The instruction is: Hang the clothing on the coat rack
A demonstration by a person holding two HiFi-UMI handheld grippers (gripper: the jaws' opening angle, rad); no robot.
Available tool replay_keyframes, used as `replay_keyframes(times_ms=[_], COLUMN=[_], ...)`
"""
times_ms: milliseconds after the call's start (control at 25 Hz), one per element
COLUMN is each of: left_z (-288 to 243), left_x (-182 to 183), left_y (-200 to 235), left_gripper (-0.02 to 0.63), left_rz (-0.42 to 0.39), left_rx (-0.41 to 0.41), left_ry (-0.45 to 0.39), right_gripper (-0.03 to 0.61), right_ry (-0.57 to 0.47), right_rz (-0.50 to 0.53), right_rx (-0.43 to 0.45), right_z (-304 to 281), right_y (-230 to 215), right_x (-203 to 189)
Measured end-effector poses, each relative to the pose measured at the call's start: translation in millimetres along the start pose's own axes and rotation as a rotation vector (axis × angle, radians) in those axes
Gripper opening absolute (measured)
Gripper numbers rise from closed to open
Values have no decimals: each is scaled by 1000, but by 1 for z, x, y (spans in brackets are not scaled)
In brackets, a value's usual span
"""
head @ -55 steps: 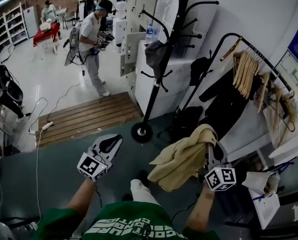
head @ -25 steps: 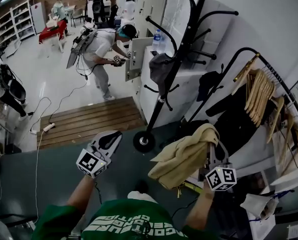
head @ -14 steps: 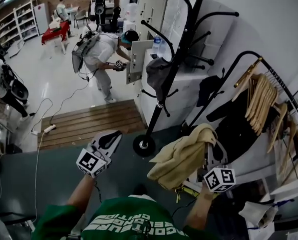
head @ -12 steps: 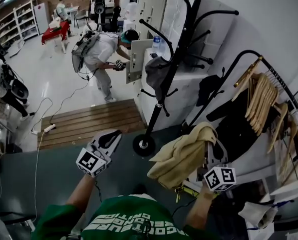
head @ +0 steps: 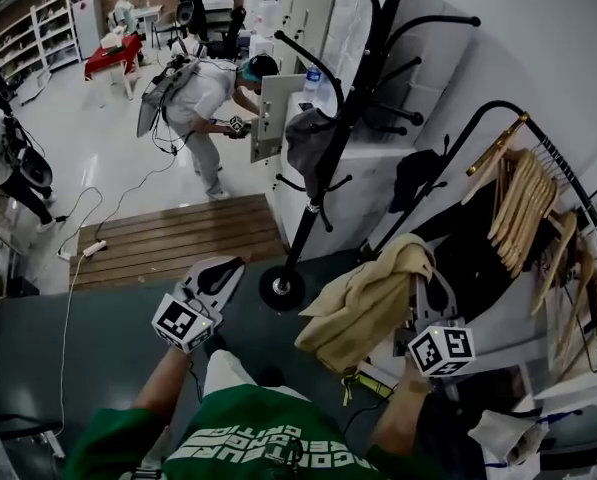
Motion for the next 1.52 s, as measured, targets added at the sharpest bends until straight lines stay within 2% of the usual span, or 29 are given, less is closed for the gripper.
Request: replay_keyframes(times_ms=[520, 840, 1240, 1520], left_z=[-7, -9, -6, -2], left_x=[-6, -12, -9, -10], left_y=[7, 15, 29, 35], left_gripper=[26, 26, 26, 26], left_rz=[14, 21, 18, 20], left_rx=[-25, -30, -7, 8], left_ry=[-3, -16, -35, -36], right_gripper=[37, 37, 37, 37], right_ry=[-2, -17, -125, -174], right_rz=[-5, 7, 45, 58], right_rx=[-13, -3, 83, 105], right_z=[-6, -18, -45, -74], right_y=[3, 12, 29, 36], right_x=[5, 21, 96, 150])
Point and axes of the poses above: the fingertips, and each gripper's own axes: z backward along the fingers, y to its left, x out of its top, the point moved 10 cm from there along z, backward along the fingers, and after that the axes turned 11 degrees about -z, right-handed, at the moved point
